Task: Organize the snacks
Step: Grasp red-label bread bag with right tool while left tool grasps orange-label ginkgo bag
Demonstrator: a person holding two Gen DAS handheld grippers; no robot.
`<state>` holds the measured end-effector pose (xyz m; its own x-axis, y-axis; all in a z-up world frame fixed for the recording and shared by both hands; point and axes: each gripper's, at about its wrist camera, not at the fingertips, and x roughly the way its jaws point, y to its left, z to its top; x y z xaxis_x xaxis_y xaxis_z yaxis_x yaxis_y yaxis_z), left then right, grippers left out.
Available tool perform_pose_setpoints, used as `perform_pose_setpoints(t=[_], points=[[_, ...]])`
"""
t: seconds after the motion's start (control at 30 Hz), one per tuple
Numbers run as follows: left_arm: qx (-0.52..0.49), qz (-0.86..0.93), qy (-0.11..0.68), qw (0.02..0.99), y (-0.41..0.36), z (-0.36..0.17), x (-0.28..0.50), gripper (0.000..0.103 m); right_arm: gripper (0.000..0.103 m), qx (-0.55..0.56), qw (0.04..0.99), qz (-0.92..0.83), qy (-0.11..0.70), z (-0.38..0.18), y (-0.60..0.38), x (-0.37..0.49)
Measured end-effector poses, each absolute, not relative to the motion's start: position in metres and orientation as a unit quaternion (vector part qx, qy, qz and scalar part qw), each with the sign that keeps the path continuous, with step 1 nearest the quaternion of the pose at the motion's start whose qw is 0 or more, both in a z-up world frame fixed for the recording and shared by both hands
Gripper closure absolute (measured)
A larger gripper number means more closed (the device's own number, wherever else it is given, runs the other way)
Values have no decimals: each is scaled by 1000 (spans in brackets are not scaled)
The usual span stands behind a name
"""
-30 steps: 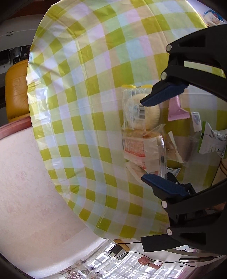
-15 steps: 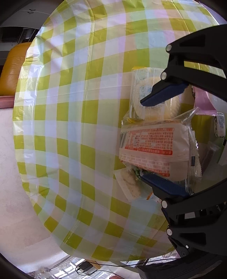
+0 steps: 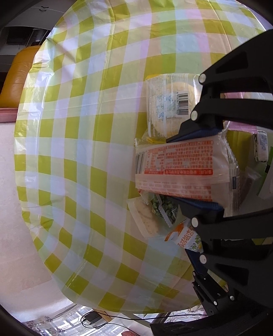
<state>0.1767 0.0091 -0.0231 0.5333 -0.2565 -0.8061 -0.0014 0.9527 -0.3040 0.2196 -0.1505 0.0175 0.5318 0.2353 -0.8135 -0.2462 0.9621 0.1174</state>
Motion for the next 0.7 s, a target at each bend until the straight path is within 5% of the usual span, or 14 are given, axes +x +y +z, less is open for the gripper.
perform_pose_setpoints(t=[0.7], points=[[-140,-45,439,887,16,1,151,54,58,27,900,134,413,62,-182,166]])
